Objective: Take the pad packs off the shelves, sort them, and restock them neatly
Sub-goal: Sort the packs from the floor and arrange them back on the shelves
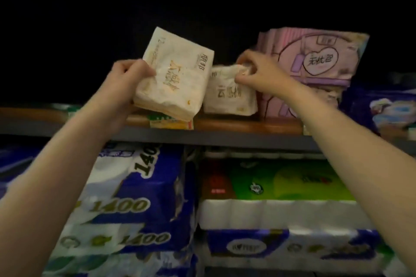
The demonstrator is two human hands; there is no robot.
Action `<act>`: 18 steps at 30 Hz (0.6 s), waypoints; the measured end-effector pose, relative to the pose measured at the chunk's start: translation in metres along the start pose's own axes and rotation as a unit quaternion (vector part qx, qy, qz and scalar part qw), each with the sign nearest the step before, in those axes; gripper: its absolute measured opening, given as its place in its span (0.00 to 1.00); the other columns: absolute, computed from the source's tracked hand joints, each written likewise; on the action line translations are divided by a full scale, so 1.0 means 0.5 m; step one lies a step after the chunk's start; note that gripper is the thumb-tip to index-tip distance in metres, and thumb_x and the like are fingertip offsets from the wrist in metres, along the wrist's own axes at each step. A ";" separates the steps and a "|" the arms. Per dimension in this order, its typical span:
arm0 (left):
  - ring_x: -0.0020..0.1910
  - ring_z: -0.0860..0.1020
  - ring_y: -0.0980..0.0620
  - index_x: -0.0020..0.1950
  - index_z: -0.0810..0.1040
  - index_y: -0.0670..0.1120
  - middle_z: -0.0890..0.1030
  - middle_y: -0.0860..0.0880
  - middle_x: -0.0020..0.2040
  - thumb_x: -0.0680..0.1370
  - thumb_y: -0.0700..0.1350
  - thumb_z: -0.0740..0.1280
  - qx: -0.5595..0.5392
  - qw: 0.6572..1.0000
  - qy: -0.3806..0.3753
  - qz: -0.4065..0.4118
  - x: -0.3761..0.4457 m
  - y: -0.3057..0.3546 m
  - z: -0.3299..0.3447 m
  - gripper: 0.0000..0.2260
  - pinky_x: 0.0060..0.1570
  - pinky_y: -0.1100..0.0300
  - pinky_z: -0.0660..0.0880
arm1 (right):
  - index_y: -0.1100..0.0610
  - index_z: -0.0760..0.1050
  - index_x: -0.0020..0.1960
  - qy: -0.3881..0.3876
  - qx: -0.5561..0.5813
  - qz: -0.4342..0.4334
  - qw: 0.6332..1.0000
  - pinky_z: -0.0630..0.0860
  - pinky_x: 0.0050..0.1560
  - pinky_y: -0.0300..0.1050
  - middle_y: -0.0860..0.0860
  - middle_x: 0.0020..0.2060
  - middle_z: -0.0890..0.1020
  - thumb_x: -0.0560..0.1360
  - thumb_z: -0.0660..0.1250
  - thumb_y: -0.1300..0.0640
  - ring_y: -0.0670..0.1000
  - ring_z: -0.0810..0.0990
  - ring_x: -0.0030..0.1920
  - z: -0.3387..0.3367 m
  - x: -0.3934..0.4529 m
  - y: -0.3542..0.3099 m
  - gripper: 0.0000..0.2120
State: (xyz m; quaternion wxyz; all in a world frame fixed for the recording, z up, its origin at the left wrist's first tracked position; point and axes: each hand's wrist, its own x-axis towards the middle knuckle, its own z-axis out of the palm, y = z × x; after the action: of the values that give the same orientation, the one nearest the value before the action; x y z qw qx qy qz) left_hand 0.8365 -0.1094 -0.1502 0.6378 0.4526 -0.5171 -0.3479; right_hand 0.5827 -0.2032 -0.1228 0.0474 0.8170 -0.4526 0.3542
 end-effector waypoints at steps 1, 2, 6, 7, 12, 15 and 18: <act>0.52 0.79 0.48 0.64 0.66 0.49 0.76 0.46 0.57 0.71 0.50 0.66 -0.013 1.000 0.010 -0.011 0.010 -0.003 0.002 0.22 0.39 0.55 0.78 | 0.58 0.74 0.60 -0.022 -0.065 -0.003 0.998 0.67 0.46 0.42 0.55 0.53 0.77 0.72 0.67 0.55 0.54 0.75 0.52 0.012 0.020 0.007 0.17; 0.52 0.79 0.47 0.65 0.66 0.49 0.77 0.46 0.58 0.69 0.52 0.66 -0.033 0.999 0.012 -0.023 0.022 -0.005 0.004 0.26 0.38 0.55 0.78 | 0.59 0.73 0.61 -0.054 -0.138 -0.012 0.989 0.67 0.48 0.43 0.58 0.54 0.77 0.73 0.66 0.57 0.57 0.74 0.55 0.019 0.034 0.014 0.17; 0.52 0.80 0.47 0.69 0.66 0.50 0.79 0.46 0.59 0.62 0.57 0.65 -0.110 0.992 0.008 -0.063 0.050 -0.012 0.037 0.36 0.35 0.57 0.78 | 0.57 0.73 0.61 -0.095 -0.235 -0.044 0.966 0.71 0.50 0.45 0.56 0.55 0.77 0.74 0.65 0.59 0.56 0.74 0.56 0.017 0.035 0.017 0.15; 0.52 0.80 0.47 0.70 0.64 0.51 0.79 0.46 0.59 0.66 0.57 0.64 -0.116 0.991 0.014 -0.062 0.055 -0.017 0.051 0.34 0.36 0.56 0.78 | 0.56 0.75 0.60 -0.050 -0.169 -0.040 0.983 0.71 0.51 0.42 0.54 0.55 0.77 0.75 0.65 0.58 0.54 0.75 0.57 0.009 0.028 0.008 0.14; 0.52 0.78 0.53 0.75 0.54 0.51 0.75 0.49 0.61 0.80 0.49 0.58 -0.138 0.989 0.013 0.044 0.059 -0.017 0.163 0.25 0.47 0.56 0.79 | 0.44 0.63 0.69 -0.083 0.433 0.084 0.894 0.77 0.57 0.48 0.43 0.58 0.76 0.71 0.68 0.45 0.48 0.78 0.58 -0.022 -0.011 -0.079 0.29; 0.58 0.76 0.55 0.74 0.59 0.49 0.76 0.52 0.62 0.80 0.46 0.59 -0.118 0.986 -0.043 0.106 0.078 -0.006 0.204 0.23 0.54 0.59 0.76 | 0.46 0.65 0.67 0.042 0.467 0.075 0.880 0.79 0.54 0.51 0.48 0.58 0.78 0.65 0.76 0.52 0.49 0.79 0.56 -0.032 0.023 -0.077 0.34; 0.61 0.72 0.57 0.71 0.66 0.49 0.73 0.53 0.65 0.78 0.45 0.63 0.174 0.971 -0.068 0.147 0.109 -0.009 0.189 0.21 0.54 0.65 0.69 | 0.46 0.64 0.69 0.129 0.175 0.041 0.975 0.70 0.57 0.41 0.48 0.58 0.71 0.62 0.78 0.50 0.47 0.73 0.56 -0.073 0.075 -0.059 0.39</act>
State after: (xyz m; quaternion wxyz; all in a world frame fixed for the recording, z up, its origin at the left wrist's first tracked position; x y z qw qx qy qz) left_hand 0.7567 -0.1812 -0.1304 0.5565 0.4511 -0.6727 -0.1849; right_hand 0.5987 -0.1980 -0.0653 -0.0531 0.7407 -0.4071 0.5319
